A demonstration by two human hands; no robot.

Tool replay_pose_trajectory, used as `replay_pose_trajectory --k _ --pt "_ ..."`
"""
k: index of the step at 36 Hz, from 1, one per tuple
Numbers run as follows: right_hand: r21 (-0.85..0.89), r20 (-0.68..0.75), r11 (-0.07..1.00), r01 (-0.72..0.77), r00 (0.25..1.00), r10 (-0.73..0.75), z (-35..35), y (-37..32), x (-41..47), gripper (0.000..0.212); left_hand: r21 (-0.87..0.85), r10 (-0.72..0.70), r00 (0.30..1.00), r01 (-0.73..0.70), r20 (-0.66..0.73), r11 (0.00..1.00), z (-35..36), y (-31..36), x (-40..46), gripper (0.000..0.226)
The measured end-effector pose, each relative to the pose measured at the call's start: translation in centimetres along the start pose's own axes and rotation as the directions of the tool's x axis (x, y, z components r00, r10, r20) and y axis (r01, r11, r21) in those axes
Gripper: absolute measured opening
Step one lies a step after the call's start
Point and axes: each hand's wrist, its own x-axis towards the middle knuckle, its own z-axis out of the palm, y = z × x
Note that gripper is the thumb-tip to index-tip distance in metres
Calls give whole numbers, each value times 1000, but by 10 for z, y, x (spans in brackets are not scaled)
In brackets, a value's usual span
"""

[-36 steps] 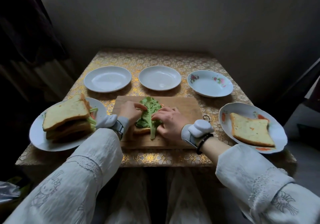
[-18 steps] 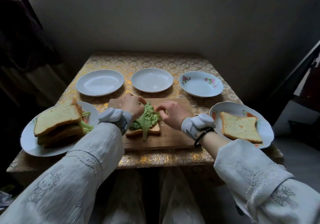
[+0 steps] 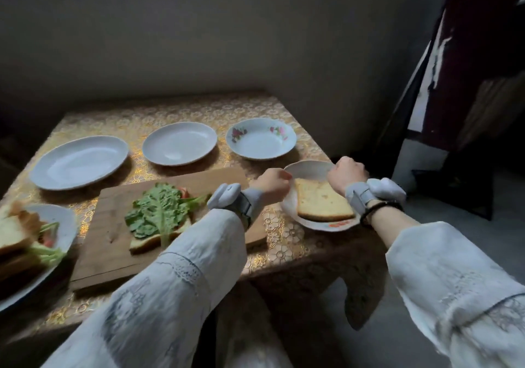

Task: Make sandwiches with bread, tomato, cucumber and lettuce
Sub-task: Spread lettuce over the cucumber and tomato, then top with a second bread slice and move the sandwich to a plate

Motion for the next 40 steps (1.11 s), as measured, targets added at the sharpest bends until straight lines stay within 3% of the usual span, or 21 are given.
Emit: replay_pose_trajectory --k 4,8,11,17,19,22,25,30,40 --pt "-60 65 998 -17 998 21 -7 15 0 37 -67 -87 996 89 30 994 23 7 14 24" --pt "-59 132 998 -25 991 32 -3 21 1 37 -181 -182 983 185 31 966 36 4 26 39" --pt "20 197 999 -33 980 28 -2 16 0 40 -347 -257 965 258 51 902 41 5 31 29" --pt "202 287 963 -180 951 117 0 16 15 55 -564 -357 929 347 97 750 38 11 37 46" --pt "226 294 952 -205 946 134 1 19 18 50 -570 -393 911 389 123 724 34 12 38 39" --pt "253 282 943 -216 949 142 2 24 23 42 -550 -418 895 429 153 716 31 16 36 12" --pt "270 248 938 -217 957 150 4 26 26 42 -575 -412 900 413 140 706 31 16 36 7" --pt "348 230 909 -231 961 156 3 22 28 43 -612 -365 921 370 139 699 32 11 39 41" --pt "621 277 748 -234 958 69 11 -21 29 47 -664 -302 953 229 4 712 -20 9 17 26"
